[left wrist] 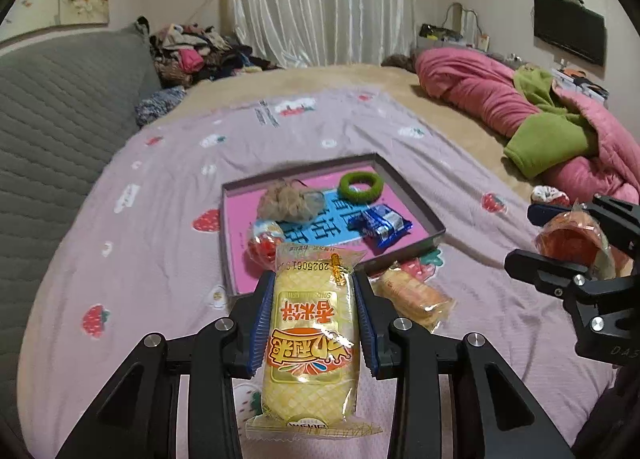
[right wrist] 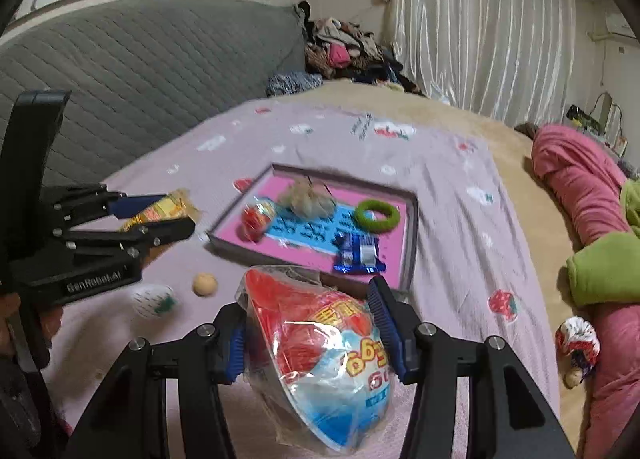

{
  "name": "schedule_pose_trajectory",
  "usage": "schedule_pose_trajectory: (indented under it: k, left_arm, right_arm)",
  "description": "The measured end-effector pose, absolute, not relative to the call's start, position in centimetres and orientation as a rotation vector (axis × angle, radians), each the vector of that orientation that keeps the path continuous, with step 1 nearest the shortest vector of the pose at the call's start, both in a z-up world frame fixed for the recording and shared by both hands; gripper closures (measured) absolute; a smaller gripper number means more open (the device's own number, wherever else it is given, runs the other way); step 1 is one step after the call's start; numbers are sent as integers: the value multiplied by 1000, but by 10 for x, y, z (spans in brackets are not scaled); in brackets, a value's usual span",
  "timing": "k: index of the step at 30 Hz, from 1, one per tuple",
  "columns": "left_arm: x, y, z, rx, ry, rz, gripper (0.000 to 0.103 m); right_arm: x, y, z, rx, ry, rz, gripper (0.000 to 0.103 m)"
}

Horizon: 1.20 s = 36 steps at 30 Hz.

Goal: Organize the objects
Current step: 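Lift the yellow cake with the left tool while the right tool carries the wrapped egg toward the tray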

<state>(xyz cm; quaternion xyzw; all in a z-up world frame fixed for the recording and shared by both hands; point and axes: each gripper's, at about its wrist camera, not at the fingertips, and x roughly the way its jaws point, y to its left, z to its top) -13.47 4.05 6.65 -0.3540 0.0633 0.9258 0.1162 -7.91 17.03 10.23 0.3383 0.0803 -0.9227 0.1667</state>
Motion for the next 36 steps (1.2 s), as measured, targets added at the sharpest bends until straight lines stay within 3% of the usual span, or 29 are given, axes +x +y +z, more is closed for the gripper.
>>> schedule_pose_trajectory:
  k: [17, 36]
  left_arm:
    - [-58, 3, 138, -920, 66, 2835, 64]
    - [-38, -9, 199, -815, 15, 2920, 64]
  right_arm:
    - [-34, 127, 183, 758, 255, -2628, 49]
    - [-22, 118, 242, 635, 223, -2666, 49]
